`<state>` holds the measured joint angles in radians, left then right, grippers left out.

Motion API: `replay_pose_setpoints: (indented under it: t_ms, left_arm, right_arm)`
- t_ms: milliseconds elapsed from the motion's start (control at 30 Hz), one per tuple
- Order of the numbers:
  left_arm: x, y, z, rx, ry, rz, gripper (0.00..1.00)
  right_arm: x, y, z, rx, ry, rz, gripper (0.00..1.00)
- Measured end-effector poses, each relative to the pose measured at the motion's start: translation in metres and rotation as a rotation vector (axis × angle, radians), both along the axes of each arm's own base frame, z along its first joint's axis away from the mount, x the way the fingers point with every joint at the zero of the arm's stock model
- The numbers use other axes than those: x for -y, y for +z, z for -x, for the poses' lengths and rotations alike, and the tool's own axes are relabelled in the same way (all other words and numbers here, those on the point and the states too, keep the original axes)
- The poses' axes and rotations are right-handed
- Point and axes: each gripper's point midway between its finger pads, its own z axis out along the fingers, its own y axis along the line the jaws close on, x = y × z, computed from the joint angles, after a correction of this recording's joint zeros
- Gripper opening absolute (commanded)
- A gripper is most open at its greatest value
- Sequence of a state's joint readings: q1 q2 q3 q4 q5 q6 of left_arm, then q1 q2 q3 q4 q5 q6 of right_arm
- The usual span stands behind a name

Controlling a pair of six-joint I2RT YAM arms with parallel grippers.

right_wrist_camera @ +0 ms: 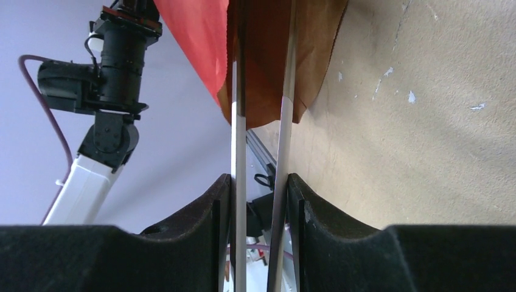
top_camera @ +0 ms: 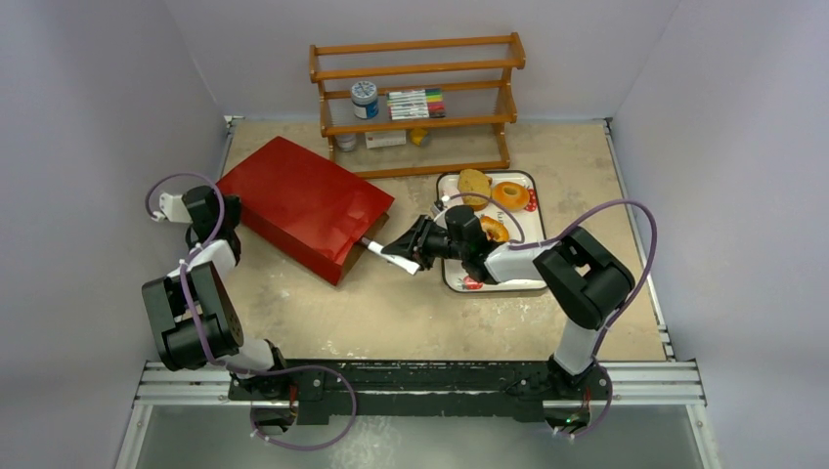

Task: Take the fake bread out of the paper bag
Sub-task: Take out the fake bread from the paper bag.

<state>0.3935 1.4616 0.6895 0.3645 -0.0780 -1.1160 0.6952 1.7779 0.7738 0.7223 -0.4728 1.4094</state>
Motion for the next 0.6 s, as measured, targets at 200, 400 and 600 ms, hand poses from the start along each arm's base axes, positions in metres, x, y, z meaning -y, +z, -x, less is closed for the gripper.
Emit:
replay_pose_setpoints:
  t_ms: [200, 400, 600]
  left_arm:
    - [0.000, -0.007, 0.005, -0.007, 0.005, 0.006, 0.00]
    - [0.001, -0.011, 0.006, -0.011, 0.007, 0.014, 0.00]
    - [0.001, -0.009, 0.005, -0.003, 0.004, 0.012, 0.00]
  right_arm:
    - [-0.002, 0.003, -0.003, -0.027, -0.017, -0.026, 0.38]
    - [-0.009, -0.004, -0.012, -0.045, -0.037, -0.045, 0.38]
    - [-0.015, -0.002, -0.020, -0.038, -0.048, -0.062, 0.38]
